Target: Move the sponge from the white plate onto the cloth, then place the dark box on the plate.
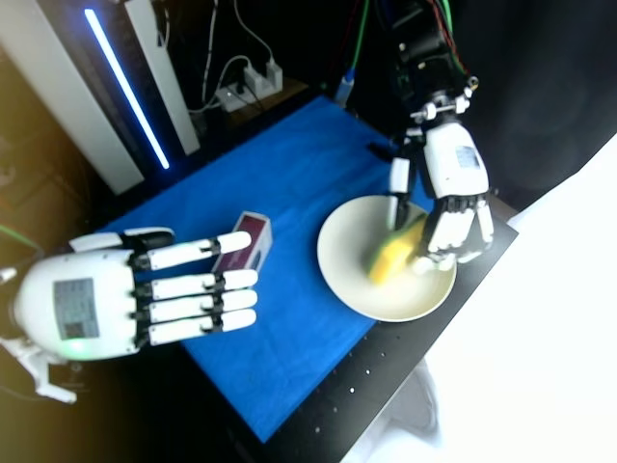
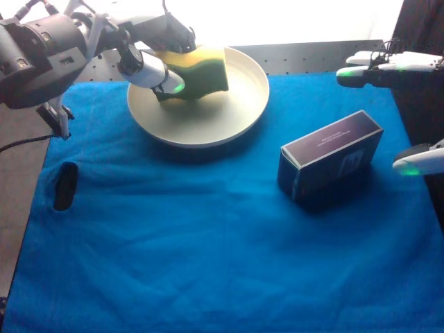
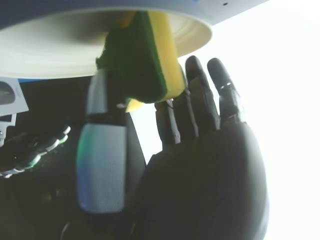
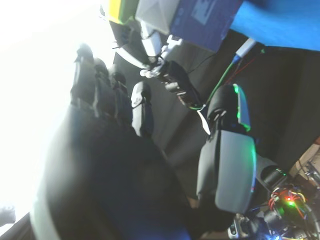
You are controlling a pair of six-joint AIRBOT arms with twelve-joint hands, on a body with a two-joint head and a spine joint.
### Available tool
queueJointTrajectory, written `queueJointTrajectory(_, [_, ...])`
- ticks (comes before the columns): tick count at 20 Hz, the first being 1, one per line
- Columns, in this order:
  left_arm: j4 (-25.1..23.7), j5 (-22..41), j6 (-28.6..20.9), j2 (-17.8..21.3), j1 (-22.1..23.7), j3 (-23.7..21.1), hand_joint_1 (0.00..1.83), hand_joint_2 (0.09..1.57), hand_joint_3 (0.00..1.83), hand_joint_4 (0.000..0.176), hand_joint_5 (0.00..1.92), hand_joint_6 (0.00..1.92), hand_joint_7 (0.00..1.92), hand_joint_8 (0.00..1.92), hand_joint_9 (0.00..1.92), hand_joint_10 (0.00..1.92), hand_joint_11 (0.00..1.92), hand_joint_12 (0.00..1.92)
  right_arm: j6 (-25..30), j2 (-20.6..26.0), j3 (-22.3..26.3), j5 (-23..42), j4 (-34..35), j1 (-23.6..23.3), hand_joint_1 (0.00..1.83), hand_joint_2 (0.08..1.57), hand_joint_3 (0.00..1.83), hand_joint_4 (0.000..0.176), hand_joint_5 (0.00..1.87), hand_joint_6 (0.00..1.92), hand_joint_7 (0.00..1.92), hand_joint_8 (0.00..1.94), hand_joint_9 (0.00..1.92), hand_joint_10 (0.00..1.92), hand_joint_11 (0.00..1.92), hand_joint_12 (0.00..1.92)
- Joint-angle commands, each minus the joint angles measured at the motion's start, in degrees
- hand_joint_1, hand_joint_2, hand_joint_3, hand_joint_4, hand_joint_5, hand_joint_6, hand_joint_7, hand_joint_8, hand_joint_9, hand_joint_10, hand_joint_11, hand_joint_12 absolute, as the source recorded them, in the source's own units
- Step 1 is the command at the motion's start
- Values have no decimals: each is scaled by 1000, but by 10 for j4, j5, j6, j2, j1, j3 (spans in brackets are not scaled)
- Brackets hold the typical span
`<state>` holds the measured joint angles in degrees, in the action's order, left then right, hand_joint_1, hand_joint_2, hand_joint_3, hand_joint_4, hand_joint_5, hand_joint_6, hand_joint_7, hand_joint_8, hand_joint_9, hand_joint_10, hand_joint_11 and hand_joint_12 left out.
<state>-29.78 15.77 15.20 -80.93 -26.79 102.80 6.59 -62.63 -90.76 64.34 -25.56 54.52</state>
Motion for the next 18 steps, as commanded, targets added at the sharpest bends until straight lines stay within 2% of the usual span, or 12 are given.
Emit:
queueJointTrajectory(1, [19,68,-4,1,9,1,1197,1161,0,31,905,1082,881,1164,667,717,4,1437,3,-1,-2,57,37,-8,903,1039,11,153,214,0,139,1,74,7,93,41])
queueJointTrajectory(3, [35,102,-4,13,9,-13,1224,1123,0,0,998,854,950,1142,797,643,173,1551,3,-1,-2,57,37,-8,871,1049,12,129,226,5,149,4,86,9,86,37])
queueJointTrajectory(4, [48,129,1,27,9,-29,1229,1131,0,0,1000,810,920,1226,769,767,233,1628,5,-1,-2,57,37,-8,886,1058,13,123,225,3,142,1,74,3,66,28])
queueJointTrajectory(5, [60,150,9,38,9,-45,1334,1153,2,0,1002,744,876,1234,735,1369,317,1608,7,-1,-2,57,37,-8,873,1065,13,121,223,2,147,3,85,6,83,36])
queueJointTrajectory(6, [75,175,27,59,9,-70,1249,1141,0,0,1008,772,887,1274,681,1128,293,1577,9,-1,-2,57,37,-8,879,1066,11,125,224,2,153,4,93,8,97,41])
queueJointTrajectory(8, [89,226,67,112,9,-134,1233,1128,0,0,1062,717,882,1269,680,948,257,1576,10,-1,0,57,37,-8,875,1069,8,147,225,1,156,3,83,2,56,22])
queueJointTrajectory(10, [88,272,79,165,-3,-195,1233,1141,1,0,1068,710,822,1355,662,1016,335,1615,12,0,1,57,37,-8,878,1066,4,151,233,4,161,3,89,3,78,31])
queueJointTrajectory(12, [88,321,79,221,-40,-253,1223,1133,2,0,1063,796,842,1257,741,839,402,1473,12,0,3,57,37,-8,883,1072,4,143,229,1,142,0,67,0,71,28])
queueJointTrajectory(14, [98,364,79,270,-90,-304,1265,1111,0,0,1072,609,957,1257,892,1034,686,1491,12,3,6,57,37,-8,902,1070,2,147,236,3,146,2,83,7,102,40])
queueJointTrajectory(15, [104,377,79,286,-113,-323,1260,1122,0,0,1031,661,948,1284,846,1218,680,1692,12,4,8,57,37,-8,865,1070,2,150,237,3,149,3,85,6,100,38])
queueJointTrajectory(16, [112,387,79,308,-149,-348,1257,1124,2,0,982,766,970,1234,843,1240,703,1679,12,5,9,57,37,-8,855,1069,1,150,240,4,150,3,88,6,104,39])
queueJointTrajectory(18, [119,381,79,319,-181,-367,1263,1092,2,0,957,868,1101,975,1035,1003,891,1378,12,5,9,57,37,-8,847,1070,1,139,241,3,155,4,84,3,91,33])
